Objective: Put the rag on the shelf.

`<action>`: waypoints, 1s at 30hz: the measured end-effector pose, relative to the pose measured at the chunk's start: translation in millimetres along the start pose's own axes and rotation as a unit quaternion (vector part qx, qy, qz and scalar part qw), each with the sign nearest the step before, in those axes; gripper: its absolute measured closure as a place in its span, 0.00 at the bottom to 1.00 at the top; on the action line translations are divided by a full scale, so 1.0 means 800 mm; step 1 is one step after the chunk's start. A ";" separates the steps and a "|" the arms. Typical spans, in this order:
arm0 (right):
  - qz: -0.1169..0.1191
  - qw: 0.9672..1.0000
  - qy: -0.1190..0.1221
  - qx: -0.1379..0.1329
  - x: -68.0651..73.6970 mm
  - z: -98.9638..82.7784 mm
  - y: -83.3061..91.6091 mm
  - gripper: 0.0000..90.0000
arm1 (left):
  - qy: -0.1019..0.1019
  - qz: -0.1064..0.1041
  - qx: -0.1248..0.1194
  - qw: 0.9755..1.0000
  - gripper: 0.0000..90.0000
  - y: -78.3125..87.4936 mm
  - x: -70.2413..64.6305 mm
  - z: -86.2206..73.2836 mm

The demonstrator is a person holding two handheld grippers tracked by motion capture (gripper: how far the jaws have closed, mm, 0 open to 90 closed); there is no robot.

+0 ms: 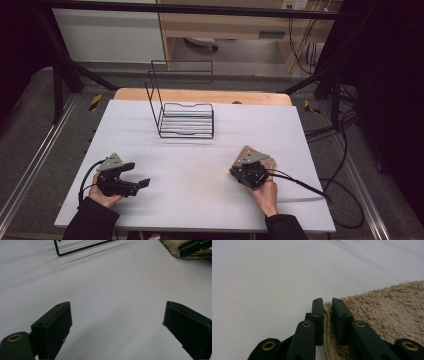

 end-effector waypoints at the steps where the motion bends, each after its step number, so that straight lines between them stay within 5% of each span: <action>1: 0.000 1.000 0.000 0.000 -0.001 0.001 0.000 0.92 | 0.000 0.000 0.000 1.000 0.09 0.000 0.000 0.000; 13: 0.029 0.999 0.006 -0.030 0.007 0.013 0.020 0.94 | 0.000 0.000 -0.001 1.000 0.09 0.001 0.000 0.000; 30: 0.128 0.990 0.032 -0.043 0.075 0.029 0.029 0.93 | -0.002 0.003 -0.001 1.000 0.09 0.001 -0.001 0.001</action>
Point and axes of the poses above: each handheld gripper's, and its own axes: y roughly backward along the jaws, z roughly out of its top, x roughly to its left, the point moved 3 cm from there along -y, roughly forward along the jaws, and after that the axes turned 15 degrees about -z, right-handed, at the moved point
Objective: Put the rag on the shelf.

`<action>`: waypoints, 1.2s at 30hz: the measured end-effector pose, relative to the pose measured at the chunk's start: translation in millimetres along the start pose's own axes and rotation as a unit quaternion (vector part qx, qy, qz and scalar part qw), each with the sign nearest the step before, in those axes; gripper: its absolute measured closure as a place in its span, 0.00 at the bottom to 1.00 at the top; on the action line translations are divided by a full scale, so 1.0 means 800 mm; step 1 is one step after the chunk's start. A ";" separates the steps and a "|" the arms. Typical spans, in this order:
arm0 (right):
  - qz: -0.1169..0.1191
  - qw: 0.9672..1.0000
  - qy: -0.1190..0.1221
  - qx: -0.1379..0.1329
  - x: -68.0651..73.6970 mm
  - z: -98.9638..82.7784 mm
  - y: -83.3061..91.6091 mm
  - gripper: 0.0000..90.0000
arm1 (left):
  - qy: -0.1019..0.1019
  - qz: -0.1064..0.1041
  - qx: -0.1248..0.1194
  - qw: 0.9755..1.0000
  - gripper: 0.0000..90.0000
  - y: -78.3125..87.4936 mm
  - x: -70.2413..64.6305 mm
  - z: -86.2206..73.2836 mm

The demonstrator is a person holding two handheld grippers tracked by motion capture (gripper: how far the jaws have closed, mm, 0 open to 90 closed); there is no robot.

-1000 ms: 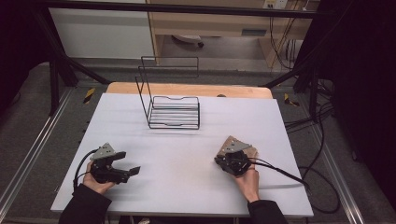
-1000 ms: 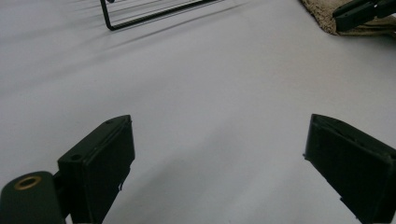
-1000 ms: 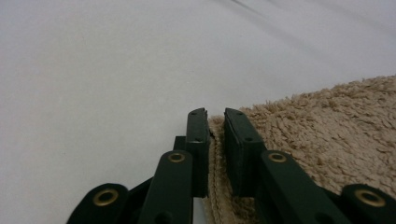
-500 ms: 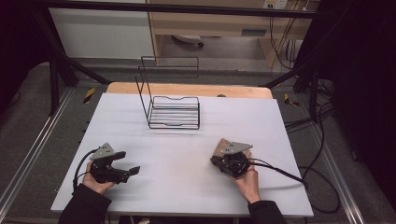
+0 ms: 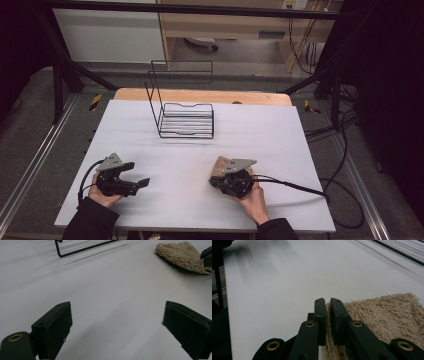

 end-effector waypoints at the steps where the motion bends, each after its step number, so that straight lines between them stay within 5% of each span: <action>1: 0.008 1.000 0.000 0.000 0.004 0.000 -0.001 0.93 | 0.000 0.000 0.001 1.000 0.09 0.000 0.000 0.000; 11: 0.029 0.999 0.011 0.010 0.023 -0.004 -0.013 0.91 | -0.004 0.004 0.005 1.000 0.09 0.000 -0.002 0.001; 17: 0.019 1.000 0.008 0.006 0.017 -0.002 -0.008 0.75 | -0.004 0.003 0.006 1.000 0.09 -0.003 -0.005 0.003; 25: -0.025 0.998 -0.051 -0.015 -0.035 -0.008 0.025 0.56 | -0.002 -0.001 0.005 1.000 0.09 -0.009 -0.011 0.009; 36: -0.081 0.992 -0.098 0.003 -0.094 -0.043 0.041 0.24 | -0.004 -0.002 0.018 1.000 0.09 -0.027 -0.023 0.016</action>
Point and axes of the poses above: each handheld gripper's, and its own axes: y roughly backward along the jaws, z roughly out of its top, x roughly to its left, the point moved 3 cm from there along -y, roughly forward along the jaws, and after that the axes turned 15 degrees about -z, right-handed, at the moved point
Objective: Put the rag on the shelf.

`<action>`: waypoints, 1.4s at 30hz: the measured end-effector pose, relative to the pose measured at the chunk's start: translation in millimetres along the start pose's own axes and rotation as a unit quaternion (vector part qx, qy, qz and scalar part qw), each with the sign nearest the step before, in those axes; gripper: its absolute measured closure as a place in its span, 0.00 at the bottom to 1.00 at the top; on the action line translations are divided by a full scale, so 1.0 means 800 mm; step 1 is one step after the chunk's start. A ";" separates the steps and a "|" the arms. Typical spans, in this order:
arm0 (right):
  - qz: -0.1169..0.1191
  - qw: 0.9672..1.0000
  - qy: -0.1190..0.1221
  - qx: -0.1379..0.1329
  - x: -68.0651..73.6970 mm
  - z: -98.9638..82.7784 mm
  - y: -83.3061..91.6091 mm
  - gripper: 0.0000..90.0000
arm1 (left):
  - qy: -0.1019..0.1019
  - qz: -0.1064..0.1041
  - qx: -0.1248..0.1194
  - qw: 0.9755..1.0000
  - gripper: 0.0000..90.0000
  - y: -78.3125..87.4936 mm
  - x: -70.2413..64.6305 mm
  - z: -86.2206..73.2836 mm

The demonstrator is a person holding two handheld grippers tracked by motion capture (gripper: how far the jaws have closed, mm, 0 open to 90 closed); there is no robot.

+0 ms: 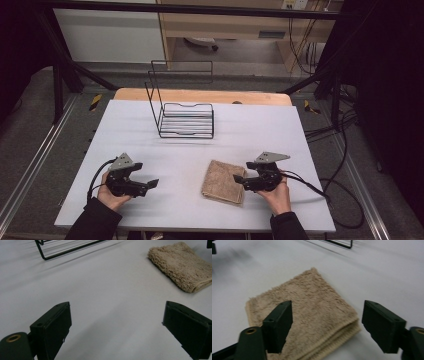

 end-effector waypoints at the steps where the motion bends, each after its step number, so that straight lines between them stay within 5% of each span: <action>1: -0.004 1.000 -0.001 0.000 -0.004 -0.002 0.000 0.22 | 0.000 0.000 0.000 1.000 0.09 0.000 0.000 0.000; 9: -0.026 1.000 -0.007 0.006 -0.023 -0.011 0.001 0.15 | 0.004 0.001 0.003 1.000 0.08 -0.017 -0.005 0.018; 25: -0.052 0.999 -0.011 0.005 -0.031 -0.016 0.005 0.13 | 0.001 -0.014 0.033 0.999 0.10 -0.101 -0.034 0.075; 42: -0.053 0.998 -0.017 0.003 -0.031 -0.016 0.005 0.17 | 0.032 -0.004 0.049 0.998 0.41 -0.181 -0.040 0.105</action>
Point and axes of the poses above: each handheld gripper's, and its own axes: y roughly backward along the jaws, z roughly out of its top, x roughly to its left, the point moved 3 cm from there along -y, roughly forward along the jaws, and after that the axes turned 15 degrees about -z, right-handed, at the moved point
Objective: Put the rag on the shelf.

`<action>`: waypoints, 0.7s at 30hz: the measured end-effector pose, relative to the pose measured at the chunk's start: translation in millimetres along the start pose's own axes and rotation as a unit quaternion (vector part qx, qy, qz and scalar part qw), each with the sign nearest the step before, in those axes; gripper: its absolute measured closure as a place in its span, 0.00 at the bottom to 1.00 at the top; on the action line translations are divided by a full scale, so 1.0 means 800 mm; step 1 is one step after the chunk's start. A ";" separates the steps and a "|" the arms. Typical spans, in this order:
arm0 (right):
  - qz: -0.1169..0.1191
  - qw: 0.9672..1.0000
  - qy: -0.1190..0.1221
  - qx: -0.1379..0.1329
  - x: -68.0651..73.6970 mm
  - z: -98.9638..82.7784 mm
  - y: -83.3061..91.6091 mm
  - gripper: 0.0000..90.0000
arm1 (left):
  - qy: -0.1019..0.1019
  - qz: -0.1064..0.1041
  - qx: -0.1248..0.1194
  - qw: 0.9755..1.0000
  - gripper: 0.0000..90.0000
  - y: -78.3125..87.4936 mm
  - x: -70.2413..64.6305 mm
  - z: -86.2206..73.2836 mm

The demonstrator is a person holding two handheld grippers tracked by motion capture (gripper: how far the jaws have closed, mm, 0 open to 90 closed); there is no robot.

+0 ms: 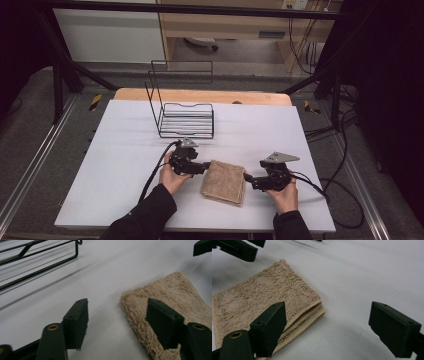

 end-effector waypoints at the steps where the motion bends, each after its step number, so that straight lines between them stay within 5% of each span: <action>1: 0.000 1.000 -0.001 0.000 0.000 0.000 0.000 0.18 | 0.012 -0.010 0.001 1.000 0.44 -0.007 0.001 0.003; 6: 0.005 1.000 -0.006 -0.004 0.001 0.001 -0.001 0.23 | 0.034 -0.014 0.004 0.999 0.57 -0.024 0.004 0.006; 21: 0.012 0.999 -0.036 0.001 0.000 0.007 -0.008 0.37 | 0.027 -0.024 0.023 0.999 0.81 -0.049 -0.004 0.005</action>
Point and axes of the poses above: each handheld gripper's, and its own axes: y roughly backward along the jaws, z roughly out of its top, x roughly to its left, the point moved 3 cm from there along -y, roughly forward along the jaws, and after that the axes turned 15 degrees about -z, right-handed, at the moved point
